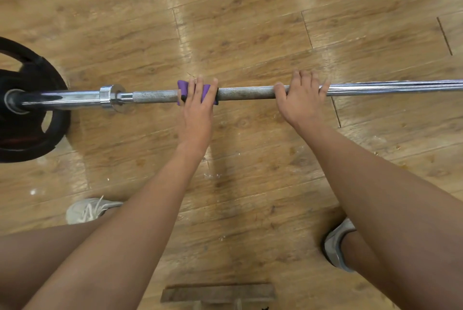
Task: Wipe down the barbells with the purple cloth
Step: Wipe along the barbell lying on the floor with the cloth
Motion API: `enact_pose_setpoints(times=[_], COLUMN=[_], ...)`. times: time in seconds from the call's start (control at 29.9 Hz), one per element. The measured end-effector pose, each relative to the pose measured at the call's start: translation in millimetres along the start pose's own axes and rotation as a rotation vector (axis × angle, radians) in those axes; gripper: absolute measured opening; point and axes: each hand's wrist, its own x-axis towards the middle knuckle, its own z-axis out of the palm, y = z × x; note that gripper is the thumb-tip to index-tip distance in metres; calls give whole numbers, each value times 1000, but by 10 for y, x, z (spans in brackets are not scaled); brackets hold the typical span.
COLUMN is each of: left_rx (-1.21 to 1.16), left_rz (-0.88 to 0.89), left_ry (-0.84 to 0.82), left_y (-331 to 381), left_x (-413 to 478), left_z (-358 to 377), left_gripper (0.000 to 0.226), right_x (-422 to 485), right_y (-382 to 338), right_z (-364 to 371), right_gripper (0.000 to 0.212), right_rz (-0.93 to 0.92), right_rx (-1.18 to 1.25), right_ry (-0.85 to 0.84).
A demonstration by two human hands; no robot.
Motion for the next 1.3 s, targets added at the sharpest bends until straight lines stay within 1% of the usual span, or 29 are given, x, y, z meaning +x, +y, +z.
enact_pose_setpoints(times=[0.17,0.33,0.4,0.5,0.6,0.7,0.8,0.94,1.07,1.2,1.3], left_rx=[35,35,13,-1,-15,-50,-30,-78,-134,-142,-85], left_rz=[29,107,90,51,-74,-180,-134,-106,-164,-216,-137], left_ry=[15,-5,-16,-31,10,60,52,-1,1,-15,-19], left_y=[7,407,413,214,75,-20,90,183,27,67,130], left_x=[53,151,215,274,303,283,156,-83,-212,-259,-288], left_z=[-7,110,116,46,-102,-174,-128,-54,-109,-104,-86], left_gripper=[55,54,53,54,58,53,48,59,66,67,63], right_x=[19,53,48,16,-38,-100,-171,-284,-416,-583,-689], right_y=[-29,-27,-26,-9,0,0,13,14,60,95,125], right_z=[-9,-31,-31,-7,13,51,75,106,166,185,205], right_gripper=[66,68,68,68,66,65,64,65,63,64,64], right_rz=[4,11,3,-15,-19,-17,-19,-15,-23,-26,-21], right_rx=[-8,-12,-19,-8,1,-7,-6,-6,-2,12,3], right_ry=[6,-17,-20,4,45,81,113,155,217,218,217])
